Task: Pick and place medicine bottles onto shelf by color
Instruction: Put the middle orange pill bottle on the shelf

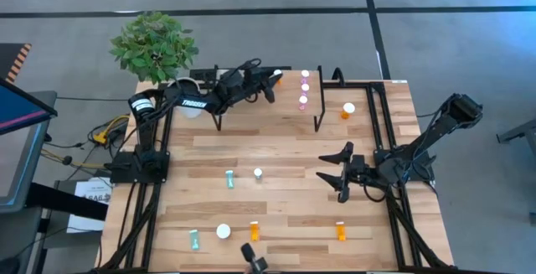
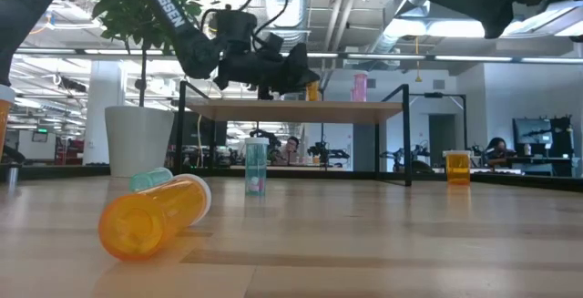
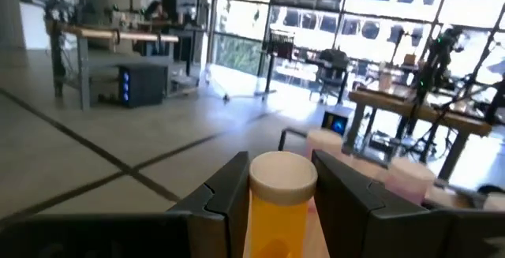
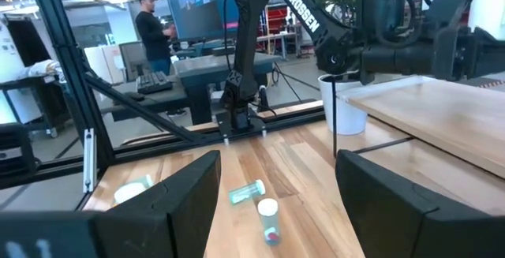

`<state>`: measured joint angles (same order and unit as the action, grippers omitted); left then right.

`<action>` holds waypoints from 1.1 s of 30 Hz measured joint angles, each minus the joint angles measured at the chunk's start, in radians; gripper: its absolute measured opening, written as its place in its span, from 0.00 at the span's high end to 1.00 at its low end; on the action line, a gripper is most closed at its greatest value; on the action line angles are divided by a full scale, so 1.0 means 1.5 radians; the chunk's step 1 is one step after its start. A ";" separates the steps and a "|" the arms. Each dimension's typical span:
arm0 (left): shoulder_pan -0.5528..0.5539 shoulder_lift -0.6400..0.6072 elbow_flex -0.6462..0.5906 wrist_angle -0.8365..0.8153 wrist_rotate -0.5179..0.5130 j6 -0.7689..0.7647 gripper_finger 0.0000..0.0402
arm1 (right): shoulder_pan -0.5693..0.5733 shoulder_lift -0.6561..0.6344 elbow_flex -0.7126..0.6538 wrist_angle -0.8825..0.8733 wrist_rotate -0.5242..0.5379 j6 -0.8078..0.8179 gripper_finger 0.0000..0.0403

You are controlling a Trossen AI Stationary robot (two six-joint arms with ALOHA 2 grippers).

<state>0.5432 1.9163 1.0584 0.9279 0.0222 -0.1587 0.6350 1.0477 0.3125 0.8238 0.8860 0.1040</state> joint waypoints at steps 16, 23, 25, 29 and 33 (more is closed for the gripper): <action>-0.003 0.000 0.044 -0.107 -0.015 0.045 0.62 | -0.007 0.000 0.000 0.000 0.000 0.001 0.32; -0.004 0.000 0.044 -0.116 -0.019 0.045 0.61 | -0.006 0.000 0.000 0.000 0.001 0.001 0.32; -0.004 0.000 0.044 -0.116 -0.018 0.045 0.61 | -0.006 0.000 0.000 0.000 0.001 0.001 0.32; -0.004 0.000 0.044 -0.117 0.001 0.027 0.59 | -0.006 0.000 0.000 0.000 0.001 0.002 0.32; -0.006 -0.001 0.045 -0.134 0.005 0.024 0.54 | -0.006 0.000 0.000 0.000 0.001 0.003 0.32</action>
<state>0.5338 1.9156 1.1252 0.7264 0.0292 -0.1223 0.6254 1.0477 0.3122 0.8242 0.8867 0.1086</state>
